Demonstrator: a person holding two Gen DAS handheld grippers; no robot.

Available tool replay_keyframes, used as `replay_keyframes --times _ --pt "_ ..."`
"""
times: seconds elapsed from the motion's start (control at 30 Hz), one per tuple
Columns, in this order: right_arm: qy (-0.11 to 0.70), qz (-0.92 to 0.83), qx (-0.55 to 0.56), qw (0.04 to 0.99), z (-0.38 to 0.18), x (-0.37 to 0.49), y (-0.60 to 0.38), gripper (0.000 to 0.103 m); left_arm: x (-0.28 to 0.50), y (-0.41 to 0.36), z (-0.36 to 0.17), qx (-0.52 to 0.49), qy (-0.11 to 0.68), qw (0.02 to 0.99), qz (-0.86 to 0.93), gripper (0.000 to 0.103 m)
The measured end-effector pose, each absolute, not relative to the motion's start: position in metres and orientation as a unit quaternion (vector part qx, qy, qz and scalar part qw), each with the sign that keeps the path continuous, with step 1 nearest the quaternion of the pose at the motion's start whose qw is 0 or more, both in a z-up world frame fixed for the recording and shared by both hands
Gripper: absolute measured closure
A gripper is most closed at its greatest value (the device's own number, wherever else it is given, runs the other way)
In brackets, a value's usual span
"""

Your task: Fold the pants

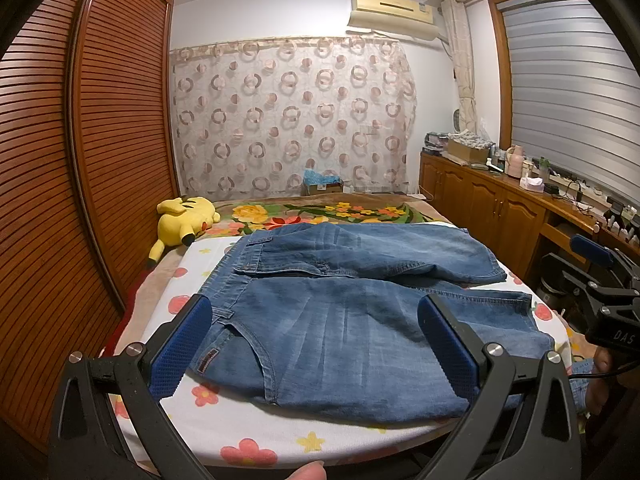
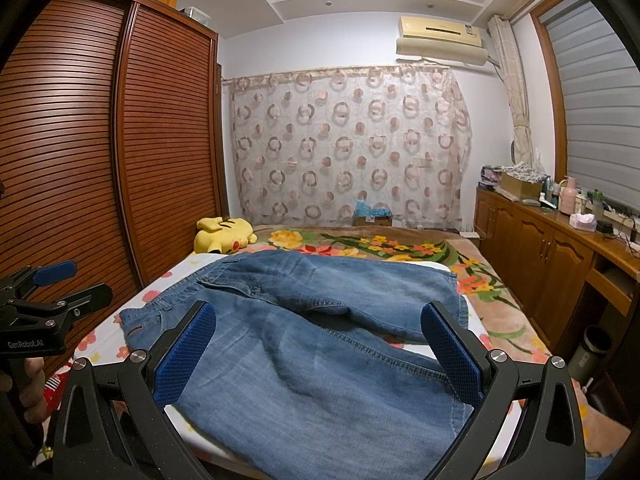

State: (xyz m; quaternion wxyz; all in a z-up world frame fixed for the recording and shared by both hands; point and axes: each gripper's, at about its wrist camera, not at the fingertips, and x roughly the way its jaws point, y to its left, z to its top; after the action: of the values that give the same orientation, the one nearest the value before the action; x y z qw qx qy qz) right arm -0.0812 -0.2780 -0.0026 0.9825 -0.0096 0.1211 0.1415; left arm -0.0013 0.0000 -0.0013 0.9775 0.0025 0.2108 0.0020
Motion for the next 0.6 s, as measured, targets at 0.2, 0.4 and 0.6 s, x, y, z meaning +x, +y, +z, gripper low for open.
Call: replay_keyframes --times 0.2,0.4,0.6 --pt "0.121 0.141 -0.01 0.982 -0.0026 -0.0812 -0.2778 0.001 -0.0015 -0.0014 -0.0024 0.002 0.211 0.978 0.002 0.0" --pt "0.122 0.141 -0.009 0.982 -0.0026 -0.0812 -0.2776 0.001 -0.0018 -0.0014 -0.0027 0.003 0.211 0.977 0.002 0.0" --pt "0.126 0.144 -0.01 0.981 -0.0051 -0.0796 -0.2755 0.001 0.0008 0.0 -0.0047 0.001 0.215 0.977 0.002 0.0"
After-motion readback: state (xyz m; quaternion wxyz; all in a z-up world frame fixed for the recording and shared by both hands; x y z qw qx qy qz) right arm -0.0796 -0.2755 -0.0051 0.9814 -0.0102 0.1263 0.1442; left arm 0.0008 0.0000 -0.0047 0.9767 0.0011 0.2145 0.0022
